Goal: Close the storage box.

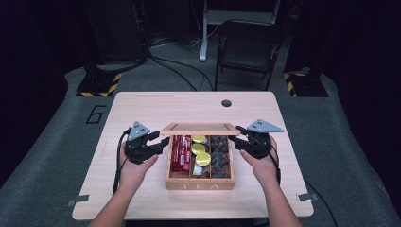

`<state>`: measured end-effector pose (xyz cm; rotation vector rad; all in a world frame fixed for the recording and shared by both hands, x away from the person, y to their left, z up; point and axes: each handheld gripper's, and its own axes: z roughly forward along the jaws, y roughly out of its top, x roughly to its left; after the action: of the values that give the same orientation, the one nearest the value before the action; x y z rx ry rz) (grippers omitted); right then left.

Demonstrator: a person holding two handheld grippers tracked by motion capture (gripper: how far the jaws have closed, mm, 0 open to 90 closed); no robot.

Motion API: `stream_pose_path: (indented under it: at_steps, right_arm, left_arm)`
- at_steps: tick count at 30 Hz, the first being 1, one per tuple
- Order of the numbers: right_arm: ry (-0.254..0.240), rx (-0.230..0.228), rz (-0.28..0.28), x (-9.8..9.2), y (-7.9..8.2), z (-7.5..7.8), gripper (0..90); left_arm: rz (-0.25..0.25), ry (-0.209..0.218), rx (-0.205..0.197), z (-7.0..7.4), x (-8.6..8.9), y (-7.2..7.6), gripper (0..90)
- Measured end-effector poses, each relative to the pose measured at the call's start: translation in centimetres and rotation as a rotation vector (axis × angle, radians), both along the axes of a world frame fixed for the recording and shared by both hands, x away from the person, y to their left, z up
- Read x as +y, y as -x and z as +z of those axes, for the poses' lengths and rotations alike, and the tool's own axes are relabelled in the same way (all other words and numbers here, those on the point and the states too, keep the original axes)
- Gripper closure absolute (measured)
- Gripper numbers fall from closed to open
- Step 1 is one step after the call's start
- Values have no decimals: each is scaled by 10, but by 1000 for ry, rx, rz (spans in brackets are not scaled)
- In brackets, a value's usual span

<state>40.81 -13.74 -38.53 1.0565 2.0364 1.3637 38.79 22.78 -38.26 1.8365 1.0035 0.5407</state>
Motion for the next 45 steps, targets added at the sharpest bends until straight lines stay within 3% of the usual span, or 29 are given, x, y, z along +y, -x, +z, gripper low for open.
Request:
stream_pose_path:
  at_steps: [13,36,45]
  right_arm:
    - [6,-2,3,0,2,0,557]
    - [-24,-12,10,-3,6,5,565]
    - [-19,-40,15,-3,19,17,564]
  left_arm:
    - [-29,2,-66,16,-6,8,565]
    - [-27,-15,-68,23,-8,7,572]
    - [-27,-11,-71,24,-7,6,572]
